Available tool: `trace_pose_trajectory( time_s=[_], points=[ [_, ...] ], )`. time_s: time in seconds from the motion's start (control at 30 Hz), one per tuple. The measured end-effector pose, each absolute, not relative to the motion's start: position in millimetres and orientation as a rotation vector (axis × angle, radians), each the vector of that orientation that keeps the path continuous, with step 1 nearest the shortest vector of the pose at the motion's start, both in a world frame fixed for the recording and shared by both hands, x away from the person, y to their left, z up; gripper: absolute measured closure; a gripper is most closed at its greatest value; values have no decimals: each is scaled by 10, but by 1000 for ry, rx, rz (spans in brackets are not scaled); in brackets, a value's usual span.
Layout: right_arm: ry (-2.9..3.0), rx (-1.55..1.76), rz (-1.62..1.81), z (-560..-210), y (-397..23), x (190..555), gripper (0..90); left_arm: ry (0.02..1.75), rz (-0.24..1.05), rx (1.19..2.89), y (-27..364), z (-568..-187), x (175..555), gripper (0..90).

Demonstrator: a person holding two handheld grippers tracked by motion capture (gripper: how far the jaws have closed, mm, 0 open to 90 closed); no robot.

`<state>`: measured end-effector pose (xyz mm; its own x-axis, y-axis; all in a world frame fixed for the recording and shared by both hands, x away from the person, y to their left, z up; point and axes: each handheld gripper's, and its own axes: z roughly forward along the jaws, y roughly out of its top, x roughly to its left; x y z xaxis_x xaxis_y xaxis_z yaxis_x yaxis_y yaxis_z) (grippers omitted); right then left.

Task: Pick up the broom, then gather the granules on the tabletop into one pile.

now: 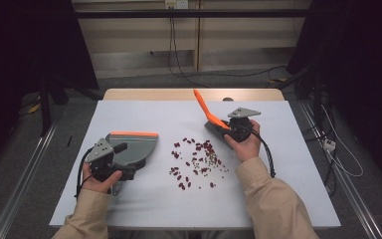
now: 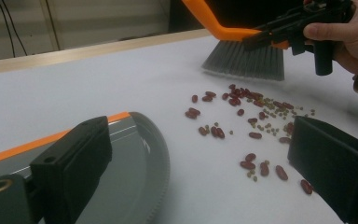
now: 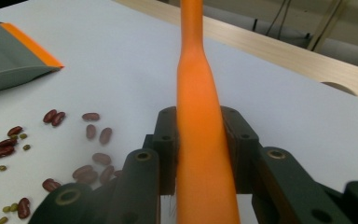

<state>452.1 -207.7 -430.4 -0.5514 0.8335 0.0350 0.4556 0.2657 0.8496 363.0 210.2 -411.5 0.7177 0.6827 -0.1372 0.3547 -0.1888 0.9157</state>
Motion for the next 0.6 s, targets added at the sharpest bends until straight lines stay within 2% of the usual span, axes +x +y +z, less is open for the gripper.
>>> trace_pose_trajectory(
  time_s=[0.3, 0.47, 0.6],
  points=[
    [2241, 1058, 1212, -4373, -1942, 4608, 696, 813, 365, 1796, 2115, -4114, 3633, 59],
    [2310, 1136, 1089, -4264, -1960, 4589, 634, 814, 367, 1797, 2111, -4114, 3628, 59],
    [2325, 1158, 1081, -4149, -1970, 4595, 648, 816, 369, 1798, 2111, -4114, 3629, 60]
  ],
)
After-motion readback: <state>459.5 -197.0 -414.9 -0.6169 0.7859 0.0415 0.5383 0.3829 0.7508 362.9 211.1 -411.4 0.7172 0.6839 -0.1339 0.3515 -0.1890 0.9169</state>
